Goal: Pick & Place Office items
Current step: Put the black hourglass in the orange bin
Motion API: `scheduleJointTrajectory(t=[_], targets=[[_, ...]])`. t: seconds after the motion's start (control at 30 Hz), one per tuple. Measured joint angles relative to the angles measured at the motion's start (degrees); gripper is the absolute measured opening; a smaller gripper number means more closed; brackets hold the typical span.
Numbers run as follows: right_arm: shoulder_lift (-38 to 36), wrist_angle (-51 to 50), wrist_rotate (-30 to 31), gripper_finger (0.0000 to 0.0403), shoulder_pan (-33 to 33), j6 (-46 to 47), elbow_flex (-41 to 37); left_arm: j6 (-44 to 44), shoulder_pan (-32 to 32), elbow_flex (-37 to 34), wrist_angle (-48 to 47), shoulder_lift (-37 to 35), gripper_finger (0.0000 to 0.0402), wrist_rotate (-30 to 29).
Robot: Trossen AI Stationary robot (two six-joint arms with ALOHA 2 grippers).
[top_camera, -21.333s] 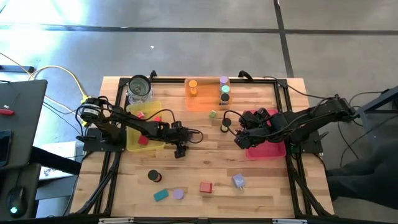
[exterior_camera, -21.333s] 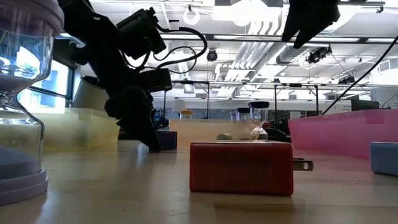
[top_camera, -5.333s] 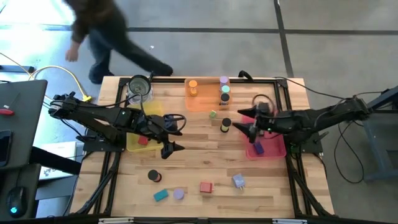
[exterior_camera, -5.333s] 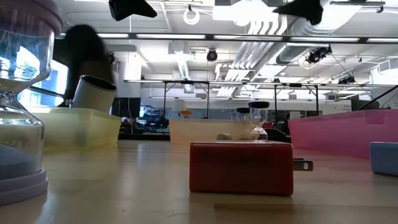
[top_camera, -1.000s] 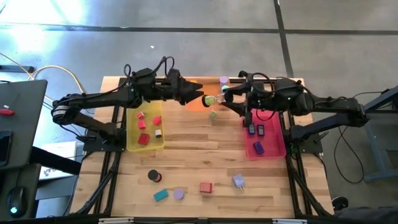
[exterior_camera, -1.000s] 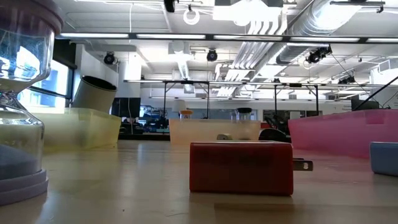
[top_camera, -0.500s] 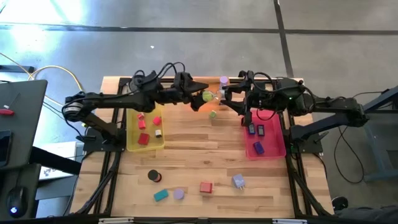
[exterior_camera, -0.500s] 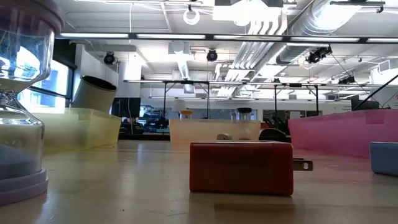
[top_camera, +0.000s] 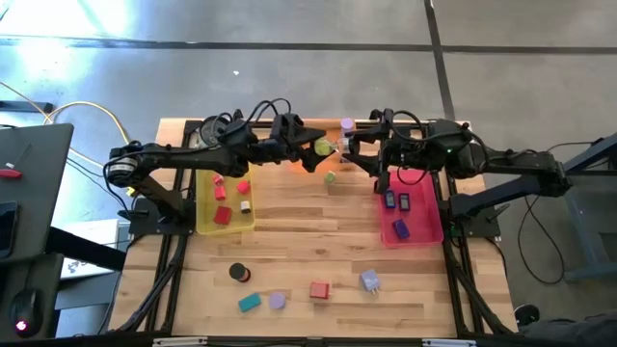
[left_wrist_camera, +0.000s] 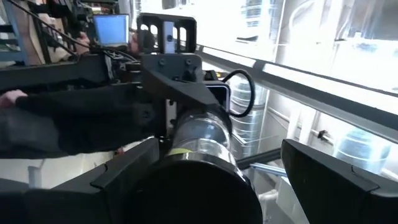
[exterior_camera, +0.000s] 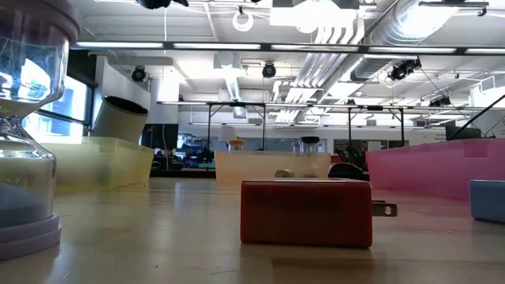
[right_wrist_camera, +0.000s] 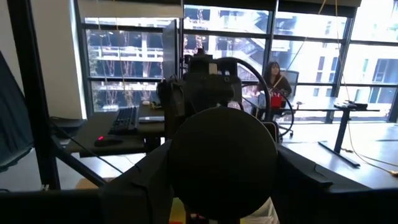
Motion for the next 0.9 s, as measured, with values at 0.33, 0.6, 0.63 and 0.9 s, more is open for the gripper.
scheduleJointTrajectory(t=[0.33, 0.6, 0.63, 0.9], targets=[[0.00, -0.61, 0.05, 0.0197, 0.02, -0.20, 0.00, -0.32, -0.42, 0.00, 0.72, 0.00, 0.0328, -0.07], [0.00, -1.09, -0.08, 0.0197, 0.02, -1.22, 0.00, -9.02, -0.74, 0.02, 1.94, 0.00, 0.0328, -0.13], [0.00, -1.12, -0.06, 0.0197, 0.02, -1.22, 0.00, -9.28, -0.74, 0.02, 1.93, 0.00, 0.0328, 0.07], [0.00, -1.41, 0.11, 0.0197, 0.04, -1.25, 0.00, -5.48, -0.12, 0.02, 1.74, 0.00, 0.0317, 3.90]])
